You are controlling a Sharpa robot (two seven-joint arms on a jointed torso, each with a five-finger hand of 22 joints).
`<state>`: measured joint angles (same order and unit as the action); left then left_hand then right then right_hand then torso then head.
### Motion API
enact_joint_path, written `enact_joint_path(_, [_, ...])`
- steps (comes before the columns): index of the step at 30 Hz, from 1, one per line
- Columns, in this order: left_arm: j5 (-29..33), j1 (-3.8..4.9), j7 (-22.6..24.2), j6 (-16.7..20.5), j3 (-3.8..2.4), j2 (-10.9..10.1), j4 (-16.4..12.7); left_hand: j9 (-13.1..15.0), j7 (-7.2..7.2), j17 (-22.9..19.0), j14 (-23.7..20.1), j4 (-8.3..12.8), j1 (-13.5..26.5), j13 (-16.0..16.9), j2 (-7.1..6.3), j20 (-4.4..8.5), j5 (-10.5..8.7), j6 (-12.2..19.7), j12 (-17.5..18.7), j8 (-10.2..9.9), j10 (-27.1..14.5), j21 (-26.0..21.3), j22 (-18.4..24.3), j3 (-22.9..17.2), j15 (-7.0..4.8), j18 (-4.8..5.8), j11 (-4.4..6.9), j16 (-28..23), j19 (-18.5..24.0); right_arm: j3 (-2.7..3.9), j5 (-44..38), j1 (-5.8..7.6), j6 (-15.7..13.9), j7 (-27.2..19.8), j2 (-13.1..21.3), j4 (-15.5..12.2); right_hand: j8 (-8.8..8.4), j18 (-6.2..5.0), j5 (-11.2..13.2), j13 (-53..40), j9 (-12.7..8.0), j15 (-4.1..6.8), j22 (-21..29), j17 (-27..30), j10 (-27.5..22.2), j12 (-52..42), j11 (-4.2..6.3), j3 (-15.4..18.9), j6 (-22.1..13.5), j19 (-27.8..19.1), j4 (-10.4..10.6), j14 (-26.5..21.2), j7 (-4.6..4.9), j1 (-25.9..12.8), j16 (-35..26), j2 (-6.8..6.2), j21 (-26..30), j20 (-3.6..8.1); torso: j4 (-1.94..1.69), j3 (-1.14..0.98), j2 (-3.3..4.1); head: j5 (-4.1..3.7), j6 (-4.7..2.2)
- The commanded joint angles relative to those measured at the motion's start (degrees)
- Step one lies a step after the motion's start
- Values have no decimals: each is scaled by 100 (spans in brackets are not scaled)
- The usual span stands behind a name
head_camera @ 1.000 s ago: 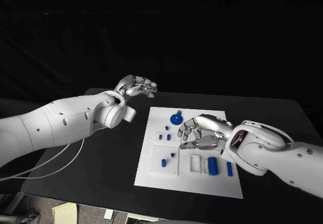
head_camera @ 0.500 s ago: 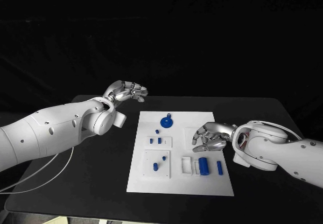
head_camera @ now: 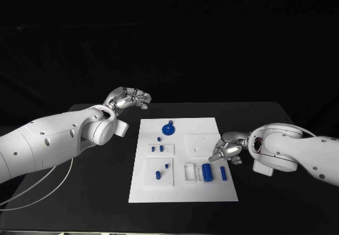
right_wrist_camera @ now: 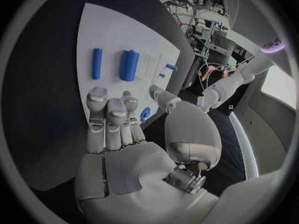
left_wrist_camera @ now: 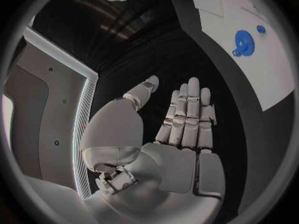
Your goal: Assemble the parts on the task board
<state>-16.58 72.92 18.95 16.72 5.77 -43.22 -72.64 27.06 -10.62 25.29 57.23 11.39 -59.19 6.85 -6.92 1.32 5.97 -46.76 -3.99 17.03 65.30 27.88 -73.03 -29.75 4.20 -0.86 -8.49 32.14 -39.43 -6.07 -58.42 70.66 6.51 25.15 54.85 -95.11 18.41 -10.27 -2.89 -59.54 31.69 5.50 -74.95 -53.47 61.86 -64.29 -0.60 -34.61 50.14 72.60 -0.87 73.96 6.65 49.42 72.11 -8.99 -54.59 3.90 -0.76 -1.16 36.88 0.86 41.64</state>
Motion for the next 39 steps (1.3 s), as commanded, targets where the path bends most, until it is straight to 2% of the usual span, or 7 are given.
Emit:
enact_joint_path(1, [62,-10,42,6,45,12,-8,-7,1,15,33,-4,67,-7,-4,0,-16,35,-24,23,-28,-28,-12,49,19,15,10,-29,-37,-56,281,-2,441,478,-74,43,-36,-473,8,-13,4,42,-132,-28,-23,-30,26,48,109,-7,44,-13,19,-116,42,16,-39,17,13,1,-100,21,35])
enact_joint_path(6, [62,-98,-10,39,92,-4,-58,-12,5,72,39,-15,263,-10,-71,3,15,33,-28,33,-23,-68,-36,269,17,9,16,-76,-36,-192,197,-3,232,572,-225,122,16,-473,2,-27,53,64,-130,-73,-29,-50,52,64,225,-34,24,-24,-12,-177,54,13,-85,41,11,3,-212,36,99])
enact_joint_path(11, [64,-193,-29,54,107,-26,-157,-22,9,118,53,-50,443,-12,-115,7,-4,36,-31,36,-17,-103,-49,411,12,-2,21,-117,-53,-261,-25,-16,262,644,-355,297,54,-473,6,-35,94,95,-125,-109,-4,-73,85,73,328,-39,80,-19,-47,-304,62,-32,-131,50,-3,12,-334,2,166])
enact_joint_path(20, [123,-295,-43,50,162,-68,-265,-31,9,151,65,-105,560,-15,-114,10,-13,41,-31,35,-16,-130,-57,461,8,-10,23,-147,-70,-353,-212,-94,313,681,-554,436,81,-473,8,-45,153,139,-115,-151,47,-105,130,34,421,-49,200,-15,-91,-475,58,-115,-181,75,-44,34,-484,-16,284])
enact_joint_path(29, [158,-303,-50,38,180,-93,-317,-36,8,166,70,-130,599,-16,-108,12,-10,45,-30,32,-17,-143,-61,471,7,-13,23,-161,-78,-424,-213,-159,429,749,-673,506,63,-473,8,-45,180,142,-111,-174,45,-100,133,32,421,-65,307,-12,-95,-608,48,-191,-207,82,-60,80,-524,-19,372])
enact_joint_path(32, [171,-303,-52,10,180,-103,-326,-37,8,170,72,-137,610,-17,-104,12,-9,46,-29,32,-18,-146,-62,473,6,-14,23,-165,-80,-439,-194,-192,693,809,-694,561,59,-473,8,-46,185,141,-111,-179,43,-99,133,37,419,-68,324,-11,-94,-630,47,-200,-213,82,-69,84,-512,-10,397])
enact_joint_path(39, [174,-303,-49,-9,181,-126,-345,-40,8,182,74,-156,642,-18,-112,12,-2,48,-28,32,-20,-157,-66,482,6,-16,22,-177,-83,-441,-168,-267,661,786,-749,612,54,-473,7,-48,193,141,-114,-187,39,-100,133,40,418,-75,321,-9,-94,-631,48,-179,-224,85,-60,66,-501,4,416])
